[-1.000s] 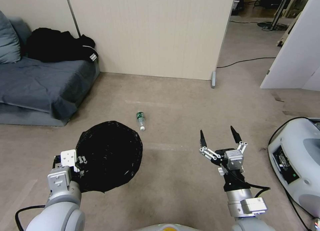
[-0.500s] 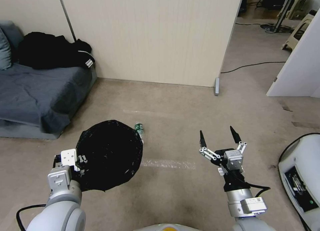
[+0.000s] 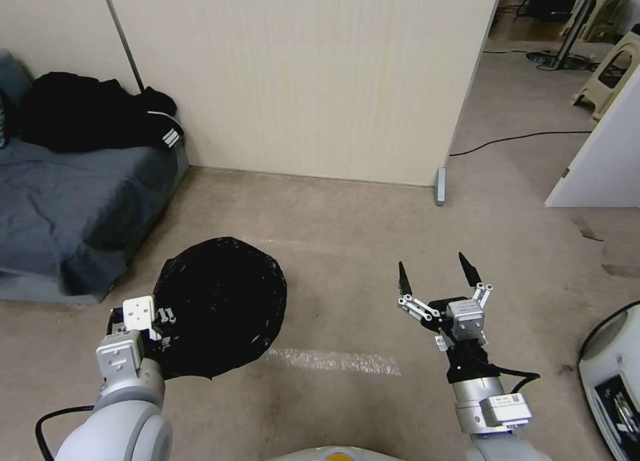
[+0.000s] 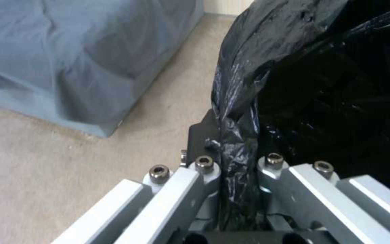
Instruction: Pick up the trash bin, then pick up the garbage from the floor and place it into the trash bin.
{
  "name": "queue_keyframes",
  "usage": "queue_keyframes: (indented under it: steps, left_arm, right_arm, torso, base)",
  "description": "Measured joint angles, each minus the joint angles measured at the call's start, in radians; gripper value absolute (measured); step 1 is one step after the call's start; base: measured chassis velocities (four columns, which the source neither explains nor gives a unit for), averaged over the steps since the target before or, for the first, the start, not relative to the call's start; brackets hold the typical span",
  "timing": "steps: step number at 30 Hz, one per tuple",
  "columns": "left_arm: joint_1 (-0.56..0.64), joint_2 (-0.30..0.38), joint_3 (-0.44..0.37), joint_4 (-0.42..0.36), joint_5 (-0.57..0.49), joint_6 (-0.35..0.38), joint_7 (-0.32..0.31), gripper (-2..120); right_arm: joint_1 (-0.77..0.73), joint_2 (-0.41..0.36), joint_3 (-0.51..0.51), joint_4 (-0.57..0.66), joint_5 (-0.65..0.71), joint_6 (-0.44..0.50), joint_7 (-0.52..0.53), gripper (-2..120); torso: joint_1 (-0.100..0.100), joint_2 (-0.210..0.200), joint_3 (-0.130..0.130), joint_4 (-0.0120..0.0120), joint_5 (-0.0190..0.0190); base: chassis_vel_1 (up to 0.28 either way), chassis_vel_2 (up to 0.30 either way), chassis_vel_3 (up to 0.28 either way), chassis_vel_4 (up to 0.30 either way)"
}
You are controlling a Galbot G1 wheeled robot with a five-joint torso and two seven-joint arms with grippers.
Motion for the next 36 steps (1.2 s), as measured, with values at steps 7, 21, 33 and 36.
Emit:
queue_keyframes:
  steps: [7, 21, 33, 36]
  left_arm:
    - [0.000, -0.001, -0.002, 0.001, -0.001, -0.007, 0.000, 1]
    - [-0.001, -0.003, 0.001, 0.001, -0.012, -0.010, -0.001, 1]
    - [-0.003, -0.005, 0.003, -0.001, -0.013, -0.010, -0.001, 1]
    - [-0.003, -0.005, 0.003, -0.001, -0.013, -0.010, 0.000, 1]
  right_arm:
    - [0.000, 0.000, 0.000, -0.001, -0.002, 0.003, -0.005, 100]
    - [0.000, 0.000, 0.000, -0.006, -0.010, 0.035, -0.033, 100]
    - [0.001, 0.000, 0.003, -0.008, -0.024, 0.043, -0.043, 100]
    - [0.001, 0.000, 0.004, -0.008, -0.026, 0.044, -0.045, 100]
  torso:
    - [0.000, 0.000, 0.000, 0.0001, 0.0000]
    - [0.000, 0.000, 0.000, 0.0001, 0.0000]
    - [0.000, 0.000, 0.000, 0.0000, 0.0000]
    - [0.000, 0.000, 0.000, 0.0000, 0.0000]
  base:
    - [-0.134, 0.120, 0.136, -0.127]
    - [-0.018, 0.021, 0.026, -0.015]
    - [0.000, 0.000, 0.000, 0.000]
    - [0.029, 0.025, 0.031, 0.041]
